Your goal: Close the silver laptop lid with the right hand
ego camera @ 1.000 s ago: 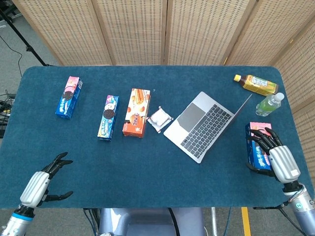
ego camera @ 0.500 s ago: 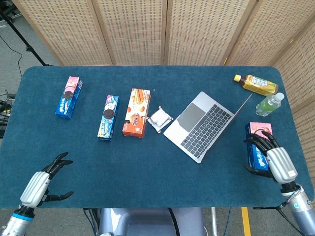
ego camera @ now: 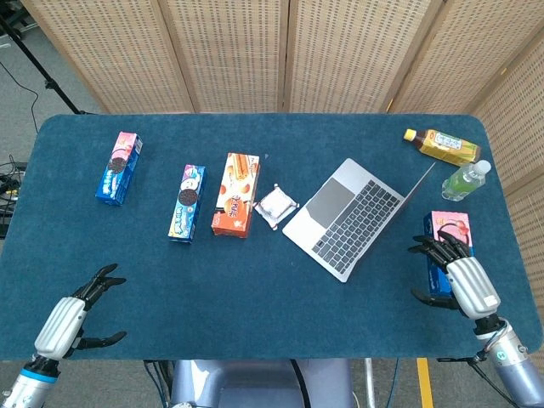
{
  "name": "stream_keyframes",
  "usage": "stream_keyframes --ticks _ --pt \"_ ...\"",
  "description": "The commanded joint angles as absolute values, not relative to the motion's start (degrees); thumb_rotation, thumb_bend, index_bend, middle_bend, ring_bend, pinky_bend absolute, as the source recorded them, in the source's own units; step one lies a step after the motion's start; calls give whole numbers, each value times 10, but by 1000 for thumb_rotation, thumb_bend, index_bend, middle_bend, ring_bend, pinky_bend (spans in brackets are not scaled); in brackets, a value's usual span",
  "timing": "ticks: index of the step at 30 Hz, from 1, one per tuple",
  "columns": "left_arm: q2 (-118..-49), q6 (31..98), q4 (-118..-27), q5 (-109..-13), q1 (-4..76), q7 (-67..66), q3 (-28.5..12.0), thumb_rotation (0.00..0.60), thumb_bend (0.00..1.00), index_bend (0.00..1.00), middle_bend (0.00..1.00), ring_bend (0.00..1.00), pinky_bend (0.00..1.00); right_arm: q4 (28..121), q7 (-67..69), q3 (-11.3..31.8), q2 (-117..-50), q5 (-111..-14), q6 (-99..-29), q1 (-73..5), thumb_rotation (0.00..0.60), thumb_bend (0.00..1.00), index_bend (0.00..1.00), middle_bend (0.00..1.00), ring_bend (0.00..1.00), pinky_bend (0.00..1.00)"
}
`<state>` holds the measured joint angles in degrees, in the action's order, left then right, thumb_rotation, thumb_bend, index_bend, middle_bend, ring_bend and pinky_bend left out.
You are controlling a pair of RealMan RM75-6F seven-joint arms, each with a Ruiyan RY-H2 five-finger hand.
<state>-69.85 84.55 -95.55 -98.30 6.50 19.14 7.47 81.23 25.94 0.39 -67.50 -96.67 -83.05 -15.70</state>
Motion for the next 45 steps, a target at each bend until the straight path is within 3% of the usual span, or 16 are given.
stream_keyframes --ticks 1,45 --pt "-698 847 -955 -982 63 192 75 600 13 229 121 206 286 815 256 3 -677 -970 -828 -161 600 219 253 191 256 87" --pt "-694 850 -942 -985 59 205 80 600 12 229 121 206 286 877 210 10 -697 -981 -768 -220 600 219 224 160 247 87"
